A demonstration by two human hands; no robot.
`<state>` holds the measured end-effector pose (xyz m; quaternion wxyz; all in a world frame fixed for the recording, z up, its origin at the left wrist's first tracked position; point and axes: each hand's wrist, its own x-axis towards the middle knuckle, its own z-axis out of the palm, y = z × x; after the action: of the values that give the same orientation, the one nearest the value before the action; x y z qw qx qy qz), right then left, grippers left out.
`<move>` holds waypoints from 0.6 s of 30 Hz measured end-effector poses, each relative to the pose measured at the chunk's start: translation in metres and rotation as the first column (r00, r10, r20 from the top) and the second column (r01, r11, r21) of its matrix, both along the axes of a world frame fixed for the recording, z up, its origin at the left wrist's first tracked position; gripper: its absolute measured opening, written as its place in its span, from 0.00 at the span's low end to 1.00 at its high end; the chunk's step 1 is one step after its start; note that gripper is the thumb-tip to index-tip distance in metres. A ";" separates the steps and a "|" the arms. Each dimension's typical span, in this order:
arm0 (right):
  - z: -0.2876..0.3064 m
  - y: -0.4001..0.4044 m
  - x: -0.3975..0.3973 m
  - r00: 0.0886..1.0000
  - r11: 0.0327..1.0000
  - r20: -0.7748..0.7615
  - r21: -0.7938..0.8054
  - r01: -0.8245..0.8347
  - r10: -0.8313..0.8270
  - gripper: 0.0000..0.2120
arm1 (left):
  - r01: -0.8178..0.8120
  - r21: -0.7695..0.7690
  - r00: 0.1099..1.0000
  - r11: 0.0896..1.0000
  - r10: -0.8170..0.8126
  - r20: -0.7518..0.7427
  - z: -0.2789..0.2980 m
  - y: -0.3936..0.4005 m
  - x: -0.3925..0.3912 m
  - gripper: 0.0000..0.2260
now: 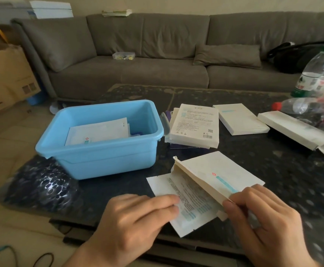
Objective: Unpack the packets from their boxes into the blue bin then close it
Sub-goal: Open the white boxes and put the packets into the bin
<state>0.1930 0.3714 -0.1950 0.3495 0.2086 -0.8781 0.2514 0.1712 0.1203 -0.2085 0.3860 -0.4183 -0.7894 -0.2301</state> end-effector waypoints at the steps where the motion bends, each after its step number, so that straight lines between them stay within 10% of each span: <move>1: -0.001 -0.002 0.001 1.000 1.000 -0.003 0.014 0.011 -0.011 0.13 | -0.022 -0.007 0.999 1.000 0.022 -0.030 -0.001 -0.005 0.003 0.07; 9: -0.029 -0.012 0.012 0.999 0.978 0.039 0.209 0.018 -0.027 0.12 | -0.271 0.207 0.935 0.940 0.308 -0.175 0.017 -0.033 0.018 0.07; 14: -0.034 -0.015 0.013 1.000 0.917 -0.013 0.398 0.030 -0.027 0.21 | -0.206 0.369 0.978 0.906 0.204 0.045 0.031 -0.042 0.012 0.04; 18: 0.004 -0.065 0.017 0.984 1.000 0.180 -0.003 0.013 -0.012 0.25 | -0.294 0.645 0.946 0.706 0.115 0.304 0.047 -0.042 0.010 0.04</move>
<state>0.2099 0.3065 -0.1908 0.2707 0.1789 -0.9069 0.2687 0.1811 0.0784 -0.1614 0.4366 -0.1252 -0.7319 -0.5080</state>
